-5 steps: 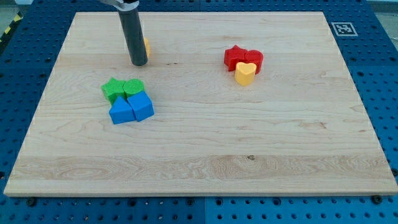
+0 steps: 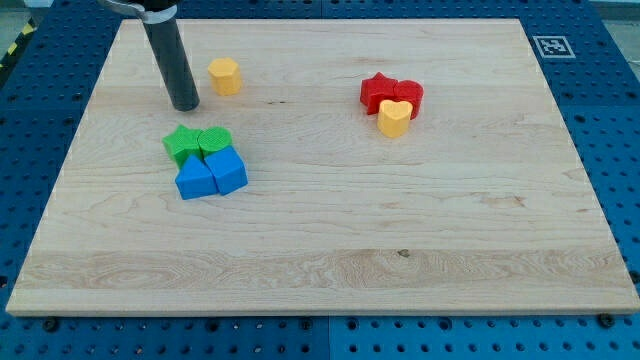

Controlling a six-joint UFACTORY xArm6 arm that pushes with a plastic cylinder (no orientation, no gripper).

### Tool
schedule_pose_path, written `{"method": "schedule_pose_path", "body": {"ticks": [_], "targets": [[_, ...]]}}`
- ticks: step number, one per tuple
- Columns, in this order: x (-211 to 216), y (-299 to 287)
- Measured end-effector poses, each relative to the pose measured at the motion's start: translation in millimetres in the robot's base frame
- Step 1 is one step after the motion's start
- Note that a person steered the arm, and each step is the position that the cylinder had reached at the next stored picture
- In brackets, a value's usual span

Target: Slightly move the hexagon towards the top left of the board

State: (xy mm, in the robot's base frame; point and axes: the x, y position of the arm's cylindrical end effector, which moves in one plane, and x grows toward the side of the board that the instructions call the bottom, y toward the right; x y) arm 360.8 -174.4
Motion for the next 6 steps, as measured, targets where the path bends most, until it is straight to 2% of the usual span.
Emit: {"method": "schedule_pose_path", "body": {"ticks": [1,3,4,5,6], "targets": [[-10,0],[17,61],[-12,69],[-42,45],[-43,45]]}}
